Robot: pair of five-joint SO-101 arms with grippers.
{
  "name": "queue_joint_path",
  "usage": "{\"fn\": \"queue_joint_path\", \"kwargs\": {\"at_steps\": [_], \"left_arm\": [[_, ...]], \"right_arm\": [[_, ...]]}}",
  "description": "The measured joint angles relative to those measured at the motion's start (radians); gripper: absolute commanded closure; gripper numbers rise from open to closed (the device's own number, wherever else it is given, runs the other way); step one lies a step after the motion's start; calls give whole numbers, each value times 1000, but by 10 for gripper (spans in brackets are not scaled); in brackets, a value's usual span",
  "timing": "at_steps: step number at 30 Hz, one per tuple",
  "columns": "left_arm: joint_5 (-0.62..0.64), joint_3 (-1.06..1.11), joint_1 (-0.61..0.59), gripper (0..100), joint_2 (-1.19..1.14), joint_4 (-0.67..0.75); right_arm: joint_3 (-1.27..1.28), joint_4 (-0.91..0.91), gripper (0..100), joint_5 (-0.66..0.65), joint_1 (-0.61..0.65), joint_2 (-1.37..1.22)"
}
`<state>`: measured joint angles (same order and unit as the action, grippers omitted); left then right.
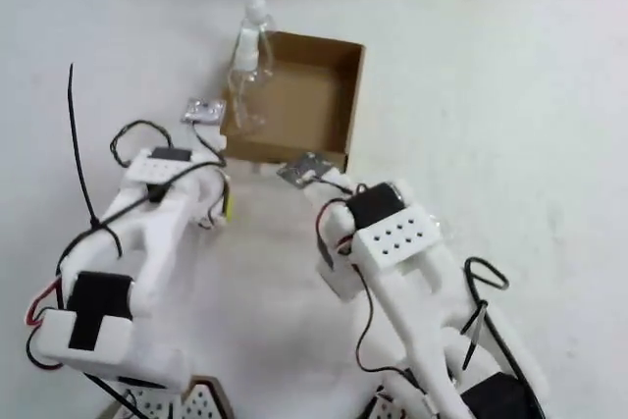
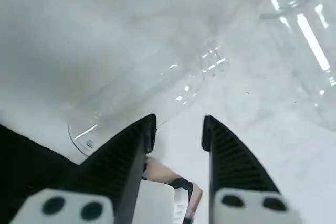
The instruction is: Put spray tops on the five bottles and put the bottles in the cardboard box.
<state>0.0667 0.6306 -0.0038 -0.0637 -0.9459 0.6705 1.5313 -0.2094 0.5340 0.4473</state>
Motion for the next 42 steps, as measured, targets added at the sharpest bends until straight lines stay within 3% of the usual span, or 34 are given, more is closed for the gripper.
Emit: {"fn": "queue_joint_path", "kwargs": {"at_steps": [4,9,16,18,24,30,36,42], "left_arm": [[0,0,0,954,0,0],[0,0,0,954,0,0],[-3,0,0,954,0,0],[-26,0,0,954,0,0],[-55,0,-2,954,0,0],[-57,0,-2,954,0,0],[-57,0,-2,954,0,0],[-57,0,-2,954,0,0]], "right_arm": [[0,-2,632,130,25,-40],[-9,11,625,258,157,-189],[-109,12,631,288,245,-385],[-114,-14,683,293,247,-433],[-107,-74,965,298,241,-519],[-107,-84,982,298,233,-517],[-107,-91,983,296,106,-428],[-107,-54,983,210,-172,-173]]}}
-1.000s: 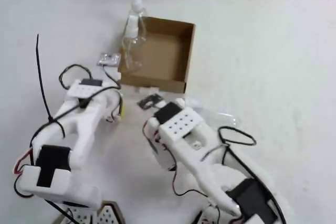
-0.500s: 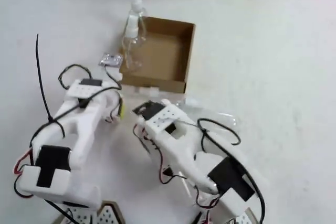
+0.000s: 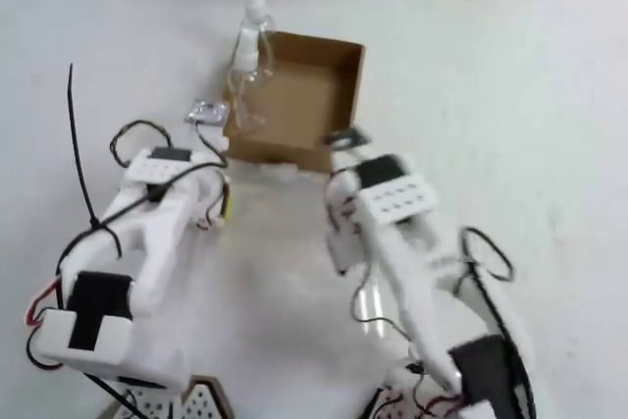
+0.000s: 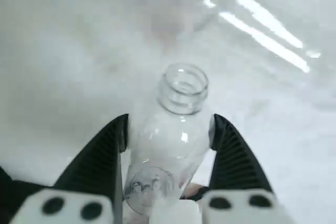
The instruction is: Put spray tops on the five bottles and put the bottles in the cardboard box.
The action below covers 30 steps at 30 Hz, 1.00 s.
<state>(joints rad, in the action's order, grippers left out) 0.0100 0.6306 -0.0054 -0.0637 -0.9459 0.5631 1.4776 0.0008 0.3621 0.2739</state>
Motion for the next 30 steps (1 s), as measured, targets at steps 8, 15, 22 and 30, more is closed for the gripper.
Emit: {"fn": "queue_joint_path", "kwargs": {"at_steps": [8,15,22,30], "left_arm": [[0,0,0,954,0,0],[0,0,0,954,0,0],[0,0,0,954,0,0],[0,0,0,954,0,0]], "right_arm": [[0,-54,981,-193,-535,169],[0,-221,981,-416,-887,66],[0,-404,977,-641,-967,-170],[-2,-559,765,-669,-970,-311]]}}
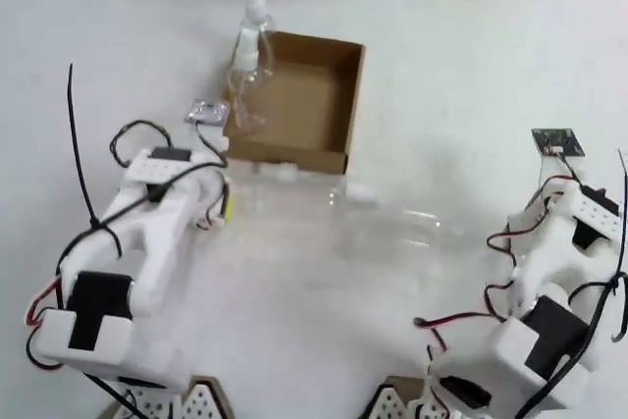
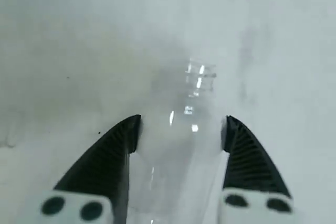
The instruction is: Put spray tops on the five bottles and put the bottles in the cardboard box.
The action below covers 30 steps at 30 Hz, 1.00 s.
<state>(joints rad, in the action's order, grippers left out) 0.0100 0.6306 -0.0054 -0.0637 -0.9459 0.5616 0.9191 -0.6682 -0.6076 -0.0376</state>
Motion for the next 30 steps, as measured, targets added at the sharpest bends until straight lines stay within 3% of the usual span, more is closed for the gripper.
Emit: {"fn": "queue_joint_path", "kwargs": {"at_steps": [16,24,30], "left_arm": [[0,0,0,954,0,0],[0,0,0,954,0,0],[0,0,0,954,0,0]], "right_arm": [[3,109,762,0,-8,199],[3,144,764,23,-72,209],[3,161,764,-43,-140,209]]}}
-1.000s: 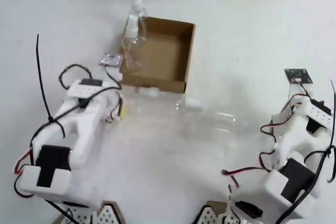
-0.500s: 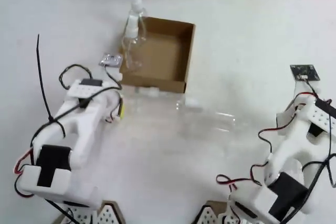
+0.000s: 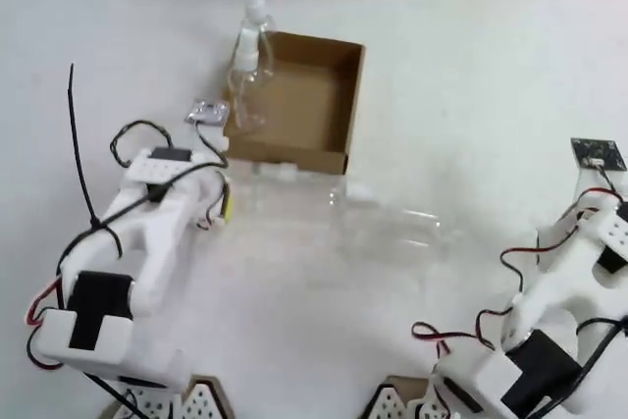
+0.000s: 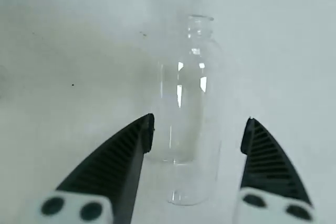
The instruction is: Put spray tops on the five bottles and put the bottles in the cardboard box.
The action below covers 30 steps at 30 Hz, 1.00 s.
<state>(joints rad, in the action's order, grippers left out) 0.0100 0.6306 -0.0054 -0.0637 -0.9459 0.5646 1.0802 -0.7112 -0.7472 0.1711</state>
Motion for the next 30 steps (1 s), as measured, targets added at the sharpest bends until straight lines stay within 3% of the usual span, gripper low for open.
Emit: {"fn": "queue_joint_path", "kwargs": {"at_steps": [30], "left_arm": [[0,2,0,954,3,0]], "right_arm": [[-144,69,764,58,78,0]]}}
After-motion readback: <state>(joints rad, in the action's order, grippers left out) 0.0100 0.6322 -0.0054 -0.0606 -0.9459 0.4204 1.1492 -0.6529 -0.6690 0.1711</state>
